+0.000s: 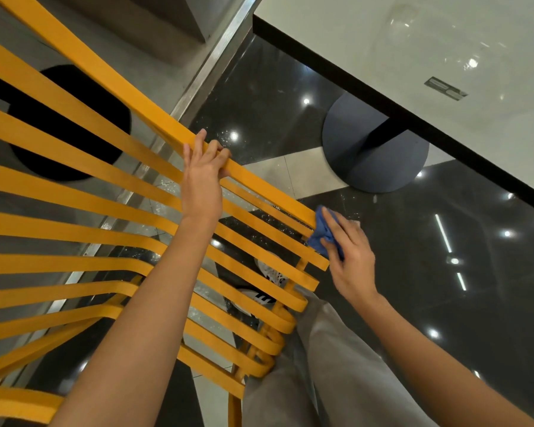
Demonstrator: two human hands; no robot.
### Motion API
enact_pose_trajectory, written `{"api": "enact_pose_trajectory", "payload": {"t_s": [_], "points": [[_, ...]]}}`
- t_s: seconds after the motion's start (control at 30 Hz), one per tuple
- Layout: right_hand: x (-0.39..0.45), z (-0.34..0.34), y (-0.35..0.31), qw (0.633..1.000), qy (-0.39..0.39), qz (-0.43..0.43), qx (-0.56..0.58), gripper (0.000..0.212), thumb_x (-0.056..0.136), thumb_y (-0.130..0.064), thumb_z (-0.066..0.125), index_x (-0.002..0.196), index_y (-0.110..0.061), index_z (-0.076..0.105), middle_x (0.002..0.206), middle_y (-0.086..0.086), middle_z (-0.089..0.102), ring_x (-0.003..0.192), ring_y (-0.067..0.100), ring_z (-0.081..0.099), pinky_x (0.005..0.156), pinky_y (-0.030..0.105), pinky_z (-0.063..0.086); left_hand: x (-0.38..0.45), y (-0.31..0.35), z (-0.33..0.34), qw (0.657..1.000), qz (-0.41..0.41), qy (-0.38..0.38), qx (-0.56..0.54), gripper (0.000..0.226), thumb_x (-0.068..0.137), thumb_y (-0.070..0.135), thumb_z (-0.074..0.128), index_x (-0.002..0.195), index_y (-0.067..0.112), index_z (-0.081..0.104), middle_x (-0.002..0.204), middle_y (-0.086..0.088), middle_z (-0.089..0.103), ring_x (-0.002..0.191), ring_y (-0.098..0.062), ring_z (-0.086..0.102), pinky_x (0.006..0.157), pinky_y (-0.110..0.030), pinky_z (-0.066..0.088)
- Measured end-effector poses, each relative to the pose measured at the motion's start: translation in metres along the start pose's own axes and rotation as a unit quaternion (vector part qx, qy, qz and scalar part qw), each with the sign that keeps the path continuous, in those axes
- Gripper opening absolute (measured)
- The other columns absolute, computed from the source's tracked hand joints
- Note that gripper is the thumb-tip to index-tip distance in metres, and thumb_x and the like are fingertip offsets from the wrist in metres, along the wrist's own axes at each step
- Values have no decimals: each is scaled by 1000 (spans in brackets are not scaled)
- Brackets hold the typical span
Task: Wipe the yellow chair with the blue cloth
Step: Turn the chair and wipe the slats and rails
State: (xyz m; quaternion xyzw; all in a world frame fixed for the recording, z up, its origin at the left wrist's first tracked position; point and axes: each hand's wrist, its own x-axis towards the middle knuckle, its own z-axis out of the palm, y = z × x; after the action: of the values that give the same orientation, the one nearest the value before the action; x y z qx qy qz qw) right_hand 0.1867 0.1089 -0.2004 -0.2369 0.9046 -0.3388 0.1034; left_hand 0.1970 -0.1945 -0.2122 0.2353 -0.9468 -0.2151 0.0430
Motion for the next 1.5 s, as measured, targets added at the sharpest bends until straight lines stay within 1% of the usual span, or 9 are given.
{"api": "enact_pose_trajectory", "payload": {"t_s": [0.3,0.47,0.57,0.77,0.93,1.07,1.17,1.33,1.5], "points": [[127,70,-100,983,-131,-22,-129,43,105,-34,36,142,-16,45,131,7,60,111,28,59,92,42,45,5,-9,-2,1000,28,3,7,32,91,-5,54,119,6,65,128,-14,57,145,-31,24,121,-33,-2],[61,20,-40,997,-55,-27,-43,38,102,-29,45,139,-19,50,123,1,65,107,16,61,92,34,48,0,6,-9,1000,-6,-8,-28,39,92,-10,51,126,6,63,149,-17,40,148,-33,16,123,-44,5],[6,-17,11,995,-32,75,62,32,100,-20,51,131,-25,54,120,-6,63,107,-4,56,94,18,43,1,4,-4,1000,-14,0,-28,41,93,-10,50,127,9,63,151,-14,37,149,-29,13,124,-43,2],[-29,-31,67,951,-66,264,147,25,99,-5,51,119,-18,57,98,-14,64,90,-6,62,85,28,51,2,-4,9,998,-29,5,-51,42,93,-6,53,128,16,61,148,-15,42,151,-27,10,113,-14,-21],[-15,-18,33,944,-34,230,235,26,103,-15,43,121,-12,61,117,3,66,107,11,62,92,26,50,3,-7,5,1000,-7,-1,-21,42,92,-6,54,128,14,62,144,-13,46,150,-24,12,123,-39,-3],[-12,-9,26,867,30,365,339,29,106,-23,35,123,-14,56,111,-2,64,103,8,60,92,25,46,2,2,0,1000,-7,-5,-19,43,93,-8,52,130,11,60,147,-13,43,150,-27,11,123,-42,-4],[3,-3,29,802,57,474,360,47,104,-38,36,140,-9,47,133,11,58,123,25,54,107,37,41,0,4,-2,1000,-19,-4,-23,43,93,-10,51,130,9,60,149,-15,39,151,-28,10,122,-41,-7],[-3,5,13,845,40,429,316,47,104,-42,35,143,-17,43,137,4,53,125,20,51,105,28,42,1,7,-9,1000,-12,-17,-15,41,93,-9,51,129,7,61,143,-15,46,150,-29,11,123,-46,-2],[24,-1,25,733,82,580,345,48,104,-43,34,139,-12,46,127,7,56,116,22,53,101,34,37,-5,23,-19,998,-32,-23,-46,42,93,-14,47,131,1,58,153,-23,30,149,-35,8,123,-47,0]]}}
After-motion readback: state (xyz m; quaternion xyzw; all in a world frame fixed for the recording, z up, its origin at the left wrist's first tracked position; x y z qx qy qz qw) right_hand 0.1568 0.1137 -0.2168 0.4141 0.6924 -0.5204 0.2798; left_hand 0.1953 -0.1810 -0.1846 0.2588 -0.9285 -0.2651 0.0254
